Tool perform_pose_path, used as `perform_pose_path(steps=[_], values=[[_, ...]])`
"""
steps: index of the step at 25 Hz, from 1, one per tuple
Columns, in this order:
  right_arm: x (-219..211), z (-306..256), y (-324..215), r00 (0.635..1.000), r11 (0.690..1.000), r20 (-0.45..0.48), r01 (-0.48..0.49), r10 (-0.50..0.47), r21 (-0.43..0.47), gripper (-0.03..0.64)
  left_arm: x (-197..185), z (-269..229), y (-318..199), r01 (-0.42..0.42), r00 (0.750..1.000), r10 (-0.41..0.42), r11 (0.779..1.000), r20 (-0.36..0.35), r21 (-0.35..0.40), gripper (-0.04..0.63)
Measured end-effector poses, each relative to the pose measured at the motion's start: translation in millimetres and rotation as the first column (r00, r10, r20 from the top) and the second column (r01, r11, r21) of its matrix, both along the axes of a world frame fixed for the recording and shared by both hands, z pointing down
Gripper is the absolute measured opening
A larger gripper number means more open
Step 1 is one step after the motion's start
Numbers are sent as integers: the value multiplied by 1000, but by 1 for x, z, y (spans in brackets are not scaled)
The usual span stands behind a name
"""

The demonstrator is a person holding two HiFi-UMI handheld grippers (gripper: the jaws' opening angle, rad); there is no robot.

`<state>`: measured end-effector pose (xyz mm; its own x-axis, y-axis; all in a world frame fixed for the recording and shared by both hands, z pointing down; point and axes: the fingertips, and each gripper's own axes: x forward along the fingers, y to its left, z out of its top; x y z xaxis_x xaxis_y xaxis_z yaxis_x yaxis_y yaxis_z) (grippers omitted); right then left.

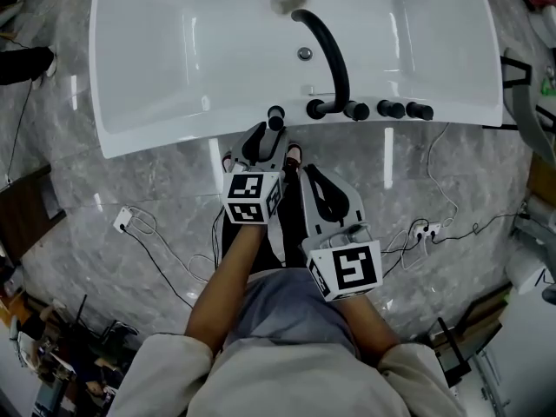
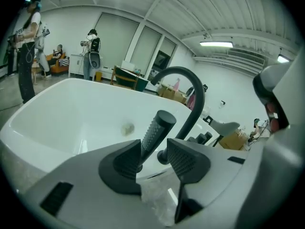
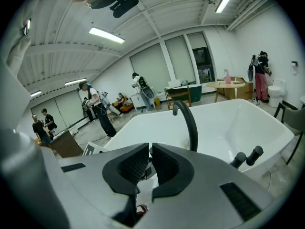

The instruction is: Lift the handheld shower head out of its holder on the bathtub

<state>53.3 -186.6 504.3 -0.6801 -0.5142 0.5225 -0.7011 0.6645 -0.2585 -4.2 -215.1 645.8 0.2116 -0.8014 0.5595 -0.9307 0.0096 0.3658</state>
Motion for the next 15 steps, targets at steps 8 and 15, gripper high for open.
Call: perform_pose_path(steps=[8, 15], values=[[11, 24, 6, 1000, 999, -19, -16, 15, -43, 21, 5, 45, -6, -6, 996, 8, 1000, 90, -25, 158], [15, 41, 12, 999, 997, -27, -19, 17, -71, 21, 3, 77, -17, 13, 996, -8, 998, 90, -58, 158]])
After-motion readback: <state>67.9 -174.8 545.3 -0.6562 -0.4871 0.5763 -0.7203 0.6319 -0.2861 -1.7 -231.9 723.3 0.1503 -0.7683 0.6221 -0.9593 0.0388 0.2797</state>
